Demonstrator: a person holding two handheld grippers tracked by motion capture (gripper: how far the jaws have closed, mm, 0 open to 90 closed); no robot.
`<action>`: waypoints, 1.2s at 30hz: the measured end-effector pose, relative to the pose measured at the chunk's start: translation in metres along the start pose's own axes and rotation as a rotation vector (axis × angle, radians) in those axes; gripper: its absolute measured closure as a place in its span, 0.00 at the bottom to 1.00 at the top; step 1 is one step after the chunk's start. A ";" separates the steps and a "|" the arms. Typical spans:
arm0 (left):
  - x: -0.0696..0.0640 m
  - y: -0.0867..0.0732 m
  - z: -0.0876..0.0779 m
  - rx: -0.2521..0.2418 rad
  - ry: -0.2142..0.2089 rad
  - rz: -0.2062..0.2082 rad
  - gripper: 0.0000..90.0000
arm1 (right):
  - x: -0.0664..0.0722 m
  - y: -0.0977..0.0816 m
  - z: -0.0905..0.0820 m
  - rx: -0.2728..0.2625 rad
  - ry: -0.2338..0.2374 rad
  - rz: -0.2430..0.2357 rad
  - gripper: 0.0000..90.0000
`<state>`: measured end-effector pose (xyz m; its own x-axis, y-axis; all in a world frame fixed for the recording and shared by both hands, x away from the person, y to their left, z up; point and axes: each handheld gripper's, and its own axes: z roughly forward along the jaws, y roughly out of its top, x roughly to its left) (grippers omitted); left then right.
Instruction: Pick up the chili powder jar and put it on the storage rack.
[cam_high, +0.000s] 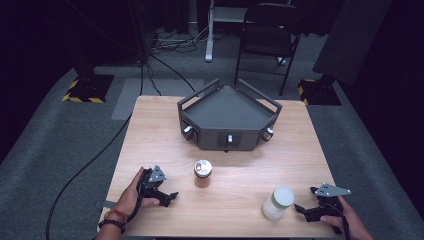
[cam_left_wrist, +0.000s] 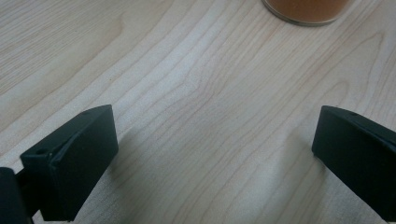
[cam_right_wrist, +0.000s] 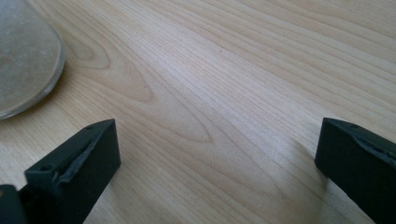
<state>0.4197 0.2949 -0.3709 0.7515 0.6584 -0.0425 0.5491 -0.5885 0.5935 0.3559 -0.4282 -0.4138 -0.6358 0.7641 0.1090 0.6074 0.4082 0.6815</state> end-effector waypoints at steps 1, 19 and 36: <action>0.000 0.000 0.000 0.000 0.000 0.000 0.00 | 0.000 0.000 0.000 0.000 0.000 0.001 0.00; -0.001 0.000 0.000 0.000 0.005 -0.005 0.00 | 0.000 0.000 0.000 0.000 -0.001 0.001 0.00; -0.006 0.007 0.000 0.017 0.005 0.019 0.02 | 0.000 0.000 0.000 0.001 0.000 0.001 0.00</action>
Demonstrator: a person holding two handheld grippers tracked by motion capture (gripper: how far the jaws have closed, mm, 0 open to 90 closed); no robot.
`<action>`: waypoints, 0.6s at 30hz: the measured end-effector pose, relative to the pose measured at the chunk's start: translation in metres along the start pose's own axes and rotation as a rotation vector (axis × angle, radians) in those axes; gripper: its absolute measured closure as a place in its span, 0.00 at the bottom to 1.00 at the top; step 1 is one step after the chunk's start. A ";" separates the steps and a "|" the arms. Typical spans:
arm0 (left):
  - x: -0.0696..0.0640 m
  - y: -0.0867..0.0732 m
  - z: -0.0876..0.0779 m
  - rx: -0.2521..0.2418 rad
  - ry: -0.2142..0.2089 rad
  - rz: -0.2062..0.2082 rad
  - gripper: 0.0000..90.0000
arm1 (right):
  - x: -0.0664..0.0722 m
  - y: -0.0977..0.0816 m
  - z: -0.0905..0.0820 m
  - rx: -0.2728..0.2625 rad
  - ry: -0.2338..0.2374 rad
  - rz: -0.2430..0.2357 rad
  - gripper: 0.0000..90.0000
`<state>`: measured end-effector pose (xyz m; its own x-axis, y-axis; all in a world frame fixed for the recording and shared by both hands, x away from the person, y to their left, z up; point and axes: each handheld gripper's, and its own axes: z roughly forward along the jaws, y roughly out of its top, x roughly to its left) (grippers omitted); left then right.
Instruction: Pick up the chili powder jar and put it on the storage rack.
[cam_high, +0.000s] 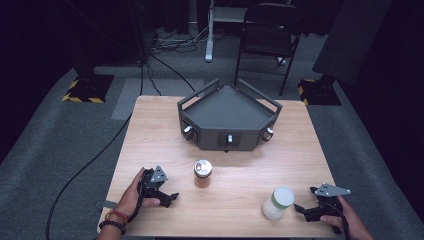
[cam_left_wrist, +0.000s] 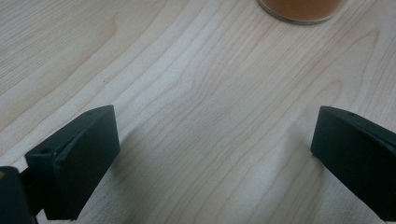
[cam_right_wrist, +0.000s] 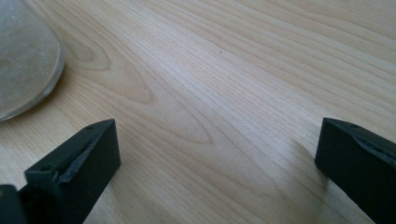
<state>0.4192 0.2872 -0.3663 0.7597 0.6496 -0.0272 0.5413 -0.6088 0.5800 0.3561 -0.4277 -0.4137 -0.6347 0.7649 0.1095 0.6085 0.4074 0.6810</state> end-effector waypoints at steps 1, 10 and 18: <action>0.000 0.000 0.000 -0.003 -0.002 0.000 0.02 | 0.000 0.000 0.000 0.000 0.000 0.000 0.00; -0.004 0.000 -0.005 -0.041 0.009 -0.011 0.02 | 0.000 0.000 0.000 0.000 0.000 0.000 0.00; -0.009 0.001 -0.009 -0.089 0.005 -0.008 0.02 | 0.000 0.000 0.000 0.000 0.000 0.000 0.00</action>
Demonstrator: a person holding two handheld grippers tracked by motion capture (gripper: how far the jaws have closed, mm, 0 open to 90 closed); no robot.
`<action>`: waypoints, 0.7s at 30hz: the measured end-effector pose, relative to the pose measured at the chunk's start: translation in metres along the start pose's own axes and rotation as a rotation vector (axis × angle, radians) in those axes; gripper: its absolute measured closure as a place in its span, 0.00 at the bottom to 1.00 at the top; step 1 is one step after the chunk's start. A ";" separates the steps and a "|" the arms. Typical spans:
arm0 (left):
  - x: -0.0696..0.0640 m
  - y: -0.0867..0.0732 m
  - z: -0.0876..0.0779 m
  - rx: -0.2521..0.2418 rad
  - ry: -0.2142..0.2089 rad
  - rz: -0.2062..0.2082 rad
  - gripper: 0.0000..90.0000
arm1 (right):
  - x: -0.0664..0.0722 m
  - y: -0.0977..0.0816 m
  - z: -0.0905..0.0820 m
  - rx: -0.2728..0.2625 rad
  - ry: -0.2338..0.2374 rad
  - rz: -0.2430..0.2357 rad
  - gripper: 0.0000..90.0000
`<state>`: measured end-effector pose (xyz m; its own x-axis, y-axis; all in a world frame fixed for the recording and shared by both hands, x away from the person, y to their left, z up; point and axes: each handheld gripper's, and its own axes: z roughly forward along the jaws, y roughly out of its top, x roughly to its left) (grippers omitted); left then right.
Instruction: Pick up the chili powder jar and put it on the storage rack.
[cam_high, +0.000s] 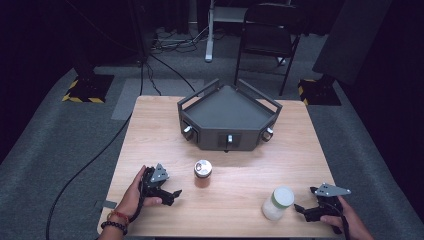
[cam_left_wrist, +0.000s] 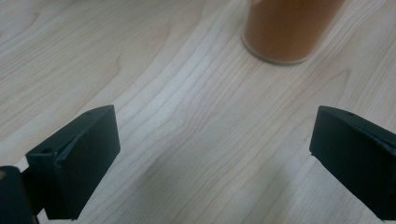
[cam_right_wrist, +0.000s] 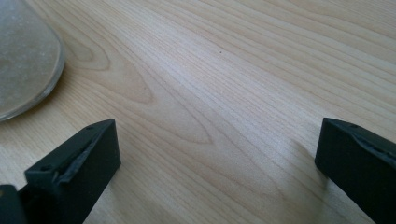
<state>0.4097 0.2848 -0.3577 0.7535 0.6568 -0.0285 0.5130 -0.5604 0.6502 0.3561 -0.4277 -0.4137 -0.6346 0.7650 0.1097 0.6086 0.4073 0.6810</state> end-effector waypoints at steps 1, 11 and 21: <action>-0.001 0.000 -0.001 -0.014 -0.004 -0.005 0.02 | 0.000 0.000 0.000 0.000 0.000 0.000 0.00; -0.002 -0.001 -0.004 -0.062 -0.024 -0.016 0.01 | 0.000 0.000 0.000 0.000 0.000 0.000 0.00; -0.006 0.000 -0.006 -0.096 -0.033 -0.024 0.01 | 0.000 0.000 0.001 -0.001 0.003 -0.004 0.00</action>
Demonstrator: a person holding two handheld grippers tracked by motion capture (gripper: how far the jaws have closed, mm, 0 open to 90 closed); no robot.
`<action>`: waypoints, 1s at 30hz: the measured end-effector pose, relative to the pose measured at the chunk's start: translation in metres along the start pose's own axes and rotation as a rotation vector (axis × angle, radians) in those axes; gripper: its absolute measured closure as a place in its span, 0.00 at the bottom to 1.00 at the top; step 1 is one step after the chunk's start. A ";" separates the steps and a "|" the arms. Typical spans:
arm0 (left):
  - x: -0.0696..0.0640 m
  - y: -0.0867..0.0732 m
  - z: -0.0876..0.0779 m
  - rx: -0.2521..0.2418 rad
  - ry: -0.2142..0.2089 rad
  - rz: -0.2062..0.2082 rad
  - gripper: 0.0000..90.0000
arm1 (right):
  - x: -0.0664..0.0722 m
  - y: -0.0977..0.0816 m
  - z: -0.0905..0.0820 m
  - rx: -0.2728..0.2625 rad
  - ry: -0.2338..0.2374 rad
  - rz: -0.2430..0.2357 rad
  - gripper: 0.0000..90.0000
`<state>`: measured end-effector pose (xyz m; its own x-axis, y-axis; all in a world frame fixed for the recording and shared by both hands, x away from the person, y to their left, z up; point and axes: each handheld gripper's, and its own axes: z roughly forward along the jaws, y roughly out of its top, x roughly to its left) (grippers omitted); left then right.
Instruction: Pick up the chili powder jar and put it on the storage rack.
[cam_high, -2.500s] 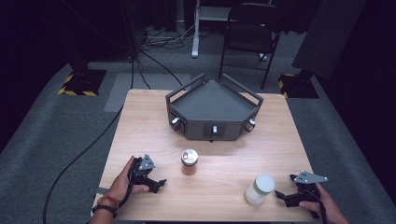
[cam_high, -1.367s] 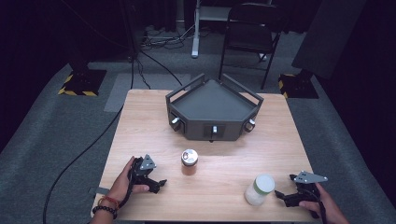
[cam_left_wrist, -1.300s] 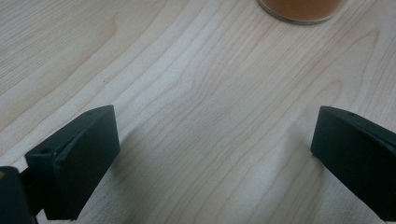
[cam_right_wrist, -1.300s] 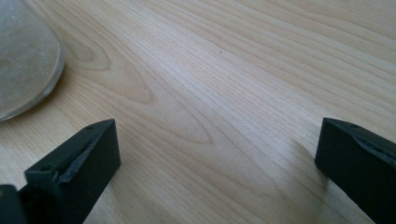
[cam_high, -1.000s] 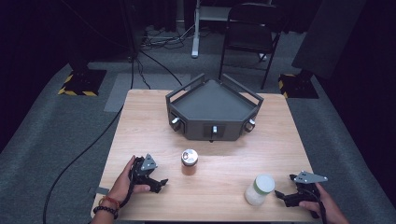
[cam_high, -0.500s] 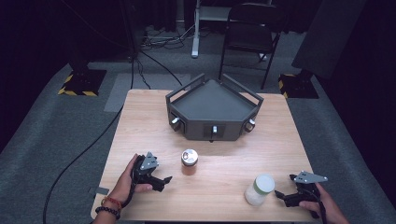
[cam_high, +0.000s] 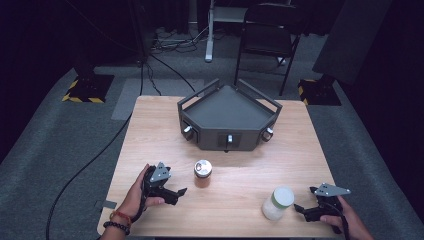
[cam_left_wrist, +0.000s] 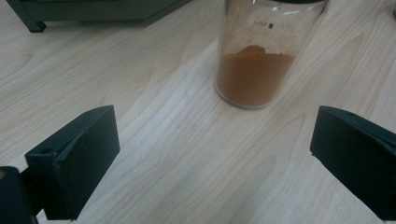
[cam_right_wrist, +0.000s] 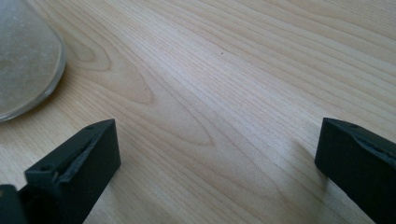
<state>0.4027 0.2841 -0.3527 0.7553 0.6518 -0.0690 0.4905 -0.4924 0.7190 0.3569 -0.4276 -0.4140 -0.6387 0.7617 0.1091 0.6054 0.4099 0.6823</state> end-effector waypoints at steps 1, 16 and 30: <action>0.000 0.000 0.000 -0.004 -0.002 0.000 0.01 | 0.000 0.000 0.000 0.000 0.000 0.000 0.00; -0.005 0.009 0.003 -0.010 -0.013 -0.021 0.01 | 0.000 0.000 0.000 0.000 0.000 0.000 0.00; -0.009 0.026 0.012 -0.002 -0.025 0.015 0.01 | 0.000 0.000 0.000 0.000 0.000 0.000 0.00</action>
<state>0.4140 0.2586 -0.3418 0.7730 0.6299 -0.0753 0.4781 -0.5005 0.7217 0.3569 -0.4276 -0.4139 -0.6387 0.7617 0.1092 0.6055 0.4100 0.6821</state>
